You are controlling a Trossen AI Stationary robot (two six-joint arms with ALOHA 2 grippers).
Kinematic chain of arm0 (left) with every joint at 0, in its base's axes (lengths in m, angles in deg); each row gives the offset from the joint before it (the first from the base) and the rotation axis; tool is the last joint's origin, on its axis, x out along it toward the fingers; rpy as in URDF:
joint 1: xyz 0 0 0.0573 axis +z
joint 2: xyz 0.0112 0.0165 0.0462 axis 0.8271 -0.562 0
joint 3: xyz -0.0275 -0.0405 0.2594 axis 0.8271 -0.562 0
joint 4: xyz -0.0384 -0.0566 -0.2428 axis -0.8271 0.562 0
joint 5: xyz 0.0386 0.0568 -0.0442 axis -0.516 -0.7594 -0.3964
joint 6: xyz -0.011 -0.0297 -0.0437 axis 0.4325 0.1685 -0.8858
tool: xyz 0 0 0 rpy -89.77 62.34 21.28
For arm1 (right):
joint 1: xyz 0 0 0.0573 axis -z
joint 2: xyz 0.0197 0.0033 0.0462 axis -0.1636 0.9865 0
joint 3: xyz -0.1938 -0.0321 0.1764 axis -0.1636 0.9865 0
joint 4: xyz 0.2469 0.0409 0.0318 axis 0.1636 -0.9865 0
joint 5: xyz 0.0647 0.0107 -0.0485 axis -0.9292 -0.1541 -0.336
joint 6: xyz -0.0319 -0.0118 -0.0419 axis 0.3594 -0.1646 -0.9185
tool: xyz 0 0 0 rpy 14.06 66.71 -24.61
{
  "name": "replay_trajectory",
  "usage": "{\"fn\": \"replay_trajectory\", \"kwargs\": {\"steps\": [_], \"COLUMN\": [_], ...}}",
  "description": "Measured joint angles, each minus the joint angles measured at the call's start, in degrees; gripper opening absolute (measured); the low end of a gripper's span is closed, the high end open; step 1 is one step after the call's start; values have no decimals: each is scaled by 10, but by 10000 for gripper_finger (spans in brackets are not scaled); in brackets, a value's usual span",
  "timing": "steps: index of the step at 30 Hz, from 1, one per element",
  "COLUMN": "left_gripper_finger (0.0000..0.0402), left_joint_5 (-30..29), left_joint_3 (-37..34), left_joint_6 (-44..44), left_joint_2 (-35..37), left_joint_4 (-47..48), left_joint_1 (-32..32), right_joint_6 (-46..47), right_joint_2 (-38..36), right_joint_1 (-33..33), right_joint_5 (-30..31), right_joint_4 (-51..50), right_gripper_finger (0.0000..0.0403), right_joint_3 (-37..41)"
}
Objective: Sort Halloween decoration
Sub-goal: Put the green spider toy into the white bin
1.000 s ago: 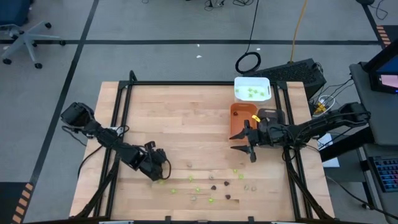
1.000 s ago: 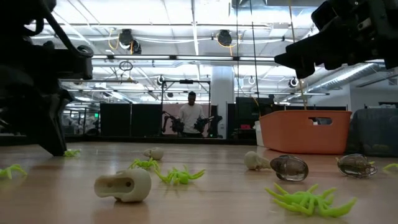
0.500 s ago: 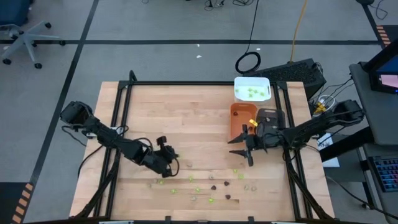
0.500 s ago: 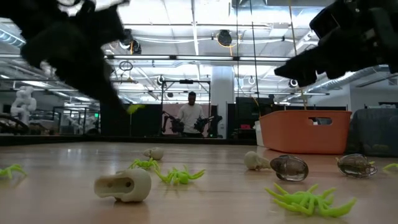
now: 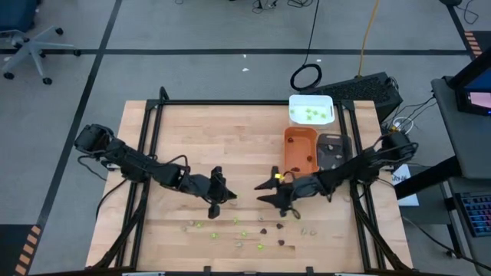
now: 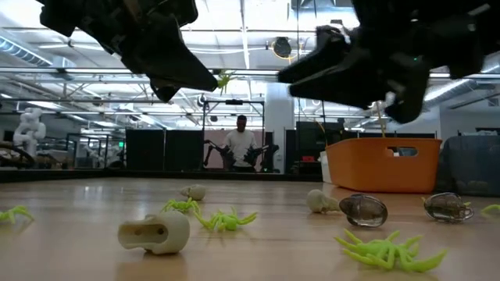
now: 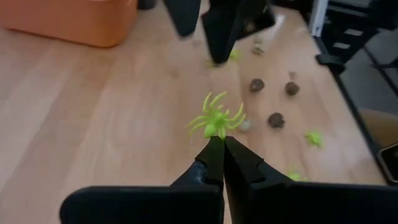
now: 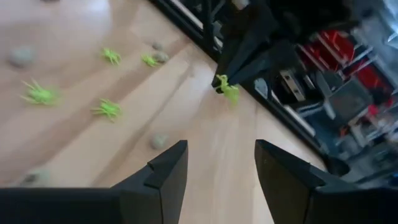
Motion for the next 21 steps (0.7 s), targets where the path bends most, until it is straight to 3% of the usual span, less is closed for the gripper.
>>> {"fn": "replay_trajectory", "kwargs": {"steps": [10, 21], "left_gripper_finger": [0, 0], "left_joint_5": [57, 68], "left_joint_3": [0, 0], "left_joint_6": [5, 18], "left_joint_2": [0, 0], "left_joint_4": [4, 36], "left_joint_1": [15, 19], "right_joint_6": [-69, -67], "right_joint_2": [112, 129], "right_joint_1": [15, 17], "right_joint_5": [-1, -9], "right_joint_4": [-2, -49], "right_gripper_finger": [154, 96], "right_joint_3": [-133, -169]}}
